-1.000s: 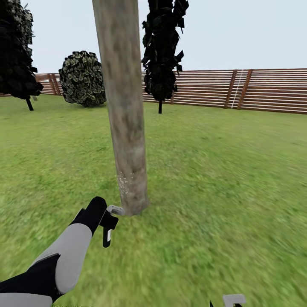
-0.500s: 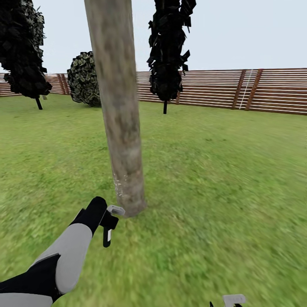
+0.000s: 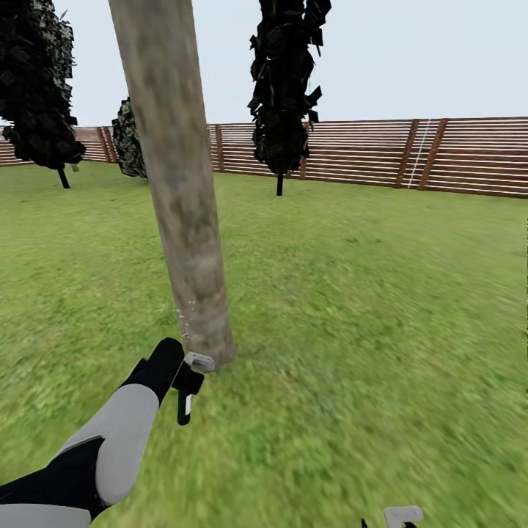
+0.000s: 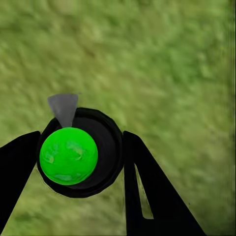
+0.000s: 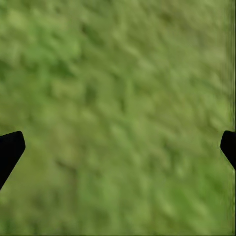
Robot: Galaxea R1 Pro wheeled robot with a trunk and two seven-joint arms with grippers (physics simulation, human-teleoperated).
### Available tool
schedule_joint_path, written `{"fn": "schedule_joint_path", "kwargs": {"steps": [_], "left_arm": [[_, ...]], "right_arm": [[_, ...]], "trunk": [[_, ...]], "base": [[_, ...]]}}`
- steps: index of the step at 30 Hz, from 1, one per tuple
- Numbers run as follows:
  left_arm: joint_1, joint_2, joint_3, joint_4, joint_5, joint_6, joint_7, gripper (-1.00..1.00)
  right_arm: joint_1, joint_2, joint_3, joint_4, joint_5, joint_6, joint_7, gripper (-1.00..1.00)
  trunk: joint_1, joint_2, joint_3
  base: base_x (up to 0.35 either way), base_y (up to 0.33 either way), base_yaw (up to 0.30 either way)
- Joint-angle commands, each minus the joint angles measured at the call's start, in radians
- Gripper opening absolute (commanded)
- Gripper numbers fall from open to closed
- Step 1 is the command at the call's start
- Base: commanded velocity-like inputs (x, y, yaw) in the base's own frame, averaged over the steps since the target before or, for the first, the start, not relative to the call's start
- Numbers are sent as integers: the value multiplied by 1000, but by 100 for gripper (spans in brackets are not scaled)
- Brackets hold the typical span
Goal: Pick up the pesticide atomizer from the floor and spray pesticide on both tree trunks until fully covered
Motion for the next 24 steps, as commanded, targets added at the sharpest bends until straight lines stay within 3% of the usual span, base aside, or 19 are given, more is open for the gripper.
{"fn": "schedule_joint_path", "kwargs": {"steps": [1, 8, 15, 24], "left_arm": [[0, -1, 8, -2, -11, 3, -8, -100], [-1, 0, 10, -3, -11, 3, -8, -100], [-1, 8, 8, -3, -12, 3, -8, -100], [-2, 2, -2, -4, -11, 3, -8, -100]], "right_arm": [[-1, 0, -5, 2, 11, -3, -5, 100], [-1, 0, -5, 3, 11, -3, -6, 100], [0, 0, -6, 2, 11, -3, -6, 100], [-1, 0, -6, 1, 11, -3, -8, 100]], "trunk": [[0, 0, -1], [0, 0, -1], [0, 0, -1], [0, 0, -1]], "base": [[0, -277, 0], [0, -277, 42], [53, -276, 254], [215, -205, 276]]}}
